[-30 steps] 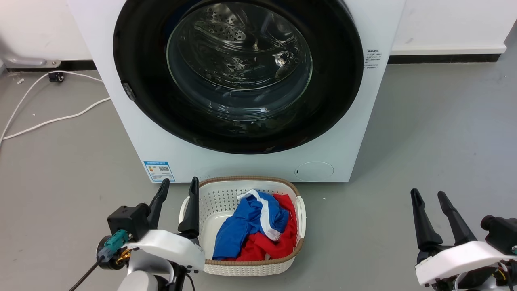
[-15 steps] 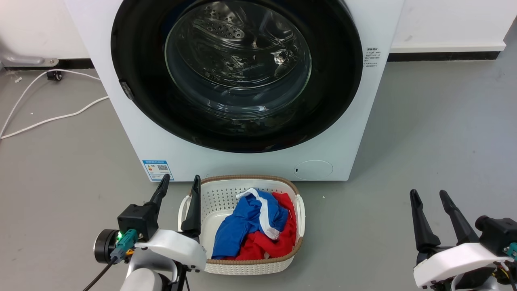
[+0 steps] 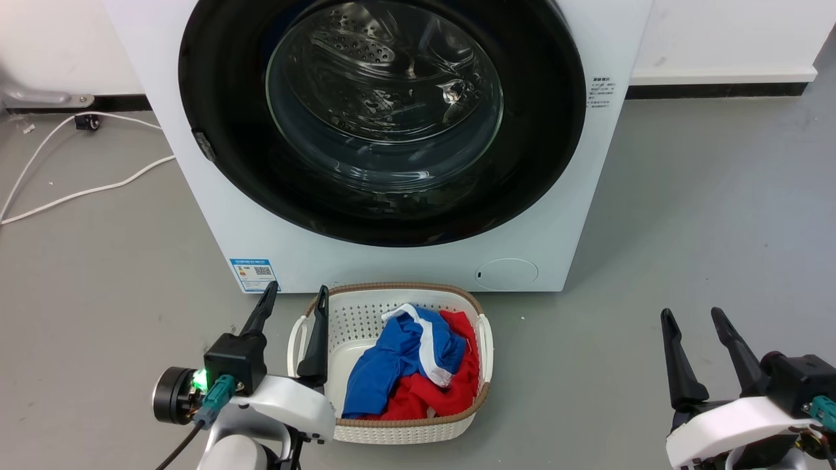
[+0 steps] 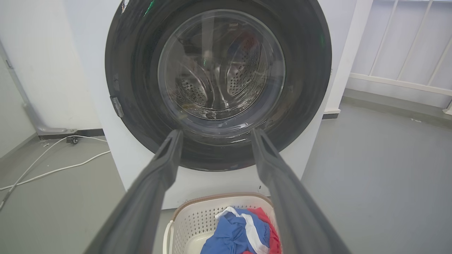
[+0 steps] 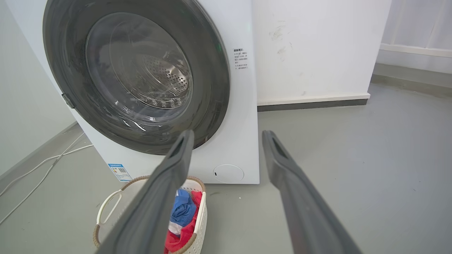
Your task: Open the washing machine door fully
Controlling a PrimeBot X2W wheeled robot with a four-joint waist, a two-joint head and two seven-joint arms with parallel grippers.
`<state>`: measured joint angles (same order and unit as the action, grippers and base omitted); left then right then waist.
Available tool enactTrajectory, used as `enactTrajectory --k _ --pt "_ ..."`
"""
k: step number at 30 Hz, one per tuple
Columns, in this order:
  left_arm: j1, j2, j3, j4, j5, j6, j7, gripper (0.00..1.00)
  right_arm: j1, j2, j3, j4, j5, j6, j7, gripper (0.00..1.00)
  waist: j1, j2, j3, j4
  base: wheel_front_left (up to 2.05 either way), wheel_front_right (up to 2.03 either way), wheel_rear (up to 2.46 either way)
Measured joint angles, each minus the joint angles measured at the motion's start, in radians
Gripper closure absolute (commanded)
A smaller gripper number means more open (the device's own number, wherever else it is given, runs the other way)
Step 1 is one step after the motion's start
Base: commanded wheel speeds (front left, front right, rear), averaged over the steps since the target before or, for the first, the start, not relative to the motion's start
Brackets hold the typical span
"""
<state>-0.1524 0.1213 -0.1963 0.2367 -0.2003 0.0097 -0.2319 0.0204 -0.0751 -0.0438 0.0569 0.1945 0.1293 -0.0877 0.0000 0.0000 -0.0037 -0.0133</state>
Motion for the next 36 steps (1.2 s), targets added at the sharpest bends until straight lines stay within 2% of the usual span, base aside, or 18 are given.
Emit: enactTrajectory --k 18,32,33,34,35,36 --pt "-0.009 -0.011 0.005 0.057 0.088 -0.001 -0.029 0.0 0.0 0.003 0.007 0.006 -0.082 0.002 -0.032 0.0 0.0 0.0 0.0 -0.001 0.0 0.0 0.0" --pt "-0.016 -0.025 0.022 0.08 0.074 -0.009 -0.031 0.0 -0.005 0.008 0.004 0.024 -0.063 0.002 -0.039 0.0 0.0 0.0 0.001 0.0 0.0 0.0 0.0" --pt "-0.016 -0.026 0.023 0.081 0.072 -0.009 -0.031 0.0 -0.005 0.008 0.003 0.025 -0.061 0.002 -0.039 0.24 0.0 0.0 0.0 0.0 0.0 0.0 0.0" --pt "-0.016 -0.027 0.023 0.081 0.073 -0.009 -0.031 0.0 -0.005 0.009 0.002 0.027 -0.055 0.002 -0.037 0.8 0.0 0.0 0.0 0.0 0.0 0.0 0.0" --pt "-0.016 -0.028 0.023 0.081 0.073 -0.009 -0.031 0.0 -0.005 0.009 0.002 0.028 -0.054 0.002 -0.036 1.0 0.0001 0.0 -0.001 0.0 0.0 0.0 0.0" --pt "-0.016 -0.028 0.024 0.081 0.073 -0.009 -0.031 0.0 -0.005 0.01 0.002 0.028 -0.054 0.002 -0.035 1.0 0.0 0.0 -0.001 0.0 0.0 0.0 0.0"
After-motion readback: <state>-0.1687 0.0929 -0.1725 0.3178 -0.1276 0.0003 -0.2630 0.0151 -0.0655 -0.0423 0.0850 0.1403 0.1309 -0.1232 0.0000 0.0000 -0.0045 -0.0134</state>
